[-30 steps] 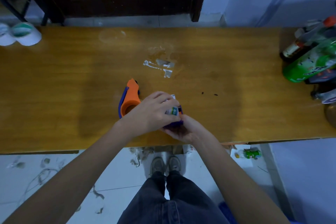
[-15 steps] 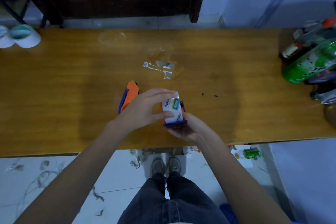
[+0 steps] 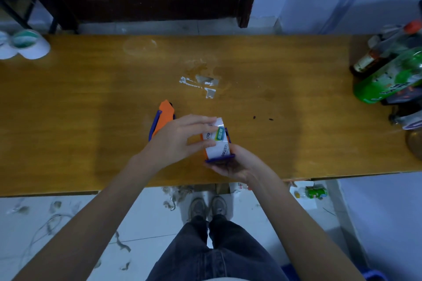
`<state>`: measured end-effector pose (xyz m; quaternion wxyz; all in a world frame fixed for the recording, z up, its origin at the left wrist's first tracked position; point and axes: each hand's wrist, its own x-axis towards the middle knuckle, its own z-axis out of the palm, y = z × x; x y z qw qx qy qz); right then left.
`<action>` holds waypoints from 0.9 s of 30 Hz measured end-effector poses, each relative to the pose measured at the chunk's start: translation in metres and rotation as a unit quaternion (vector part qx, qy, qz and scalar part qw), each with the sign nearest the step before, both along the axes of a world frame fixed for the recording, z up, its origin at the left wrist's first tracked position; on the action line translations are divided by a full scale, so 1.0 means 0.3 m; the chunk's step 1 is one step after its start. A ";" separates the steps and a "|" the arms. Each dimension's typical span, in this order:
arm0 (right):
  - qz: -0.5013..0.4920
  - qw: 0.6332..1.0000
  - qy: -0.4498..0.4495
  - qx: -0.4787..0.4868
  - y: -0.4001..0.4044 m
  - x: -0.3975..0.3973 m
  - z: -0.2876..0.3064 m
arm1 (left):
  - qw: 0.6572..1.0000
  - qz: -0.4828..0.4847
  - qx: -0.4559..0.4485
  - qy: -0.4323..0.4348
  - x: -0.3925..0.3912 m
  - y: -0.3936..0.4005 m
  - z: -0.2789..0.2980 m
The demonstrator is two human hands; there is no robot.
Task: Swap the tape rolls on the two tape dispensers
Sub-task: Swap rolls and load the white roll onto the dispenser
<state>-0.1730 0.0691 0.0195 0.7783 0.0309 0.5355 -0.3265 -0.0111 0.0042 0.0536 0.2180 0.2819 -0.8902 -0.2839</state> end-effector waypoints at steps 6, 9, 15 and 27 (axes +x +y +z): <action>-0.018 1.000 0.010 -0.010 -0.011 -0.005 0.020 | 0.956 -0.002 -0.294 0.000 -0.028 0.053 0.011; -0.009 1.000 0.014 -0.008 -0.016 0.001 0.032 | 0.950 0.015 -0.310 -0.017 -0.042 0.072 0.006; -0.017 1.000 0.013 -0.014 -0.012 0.001 0.034 | 0.943 0.021 -0.331 -0.033 -0.050 0.106 0.006; -0.016 0.999 0.009 -0.027 -0.018 -0.010 0.025 | 0.969 0.051 -0.239 -0.033 -0.047 0.096 0.034</action>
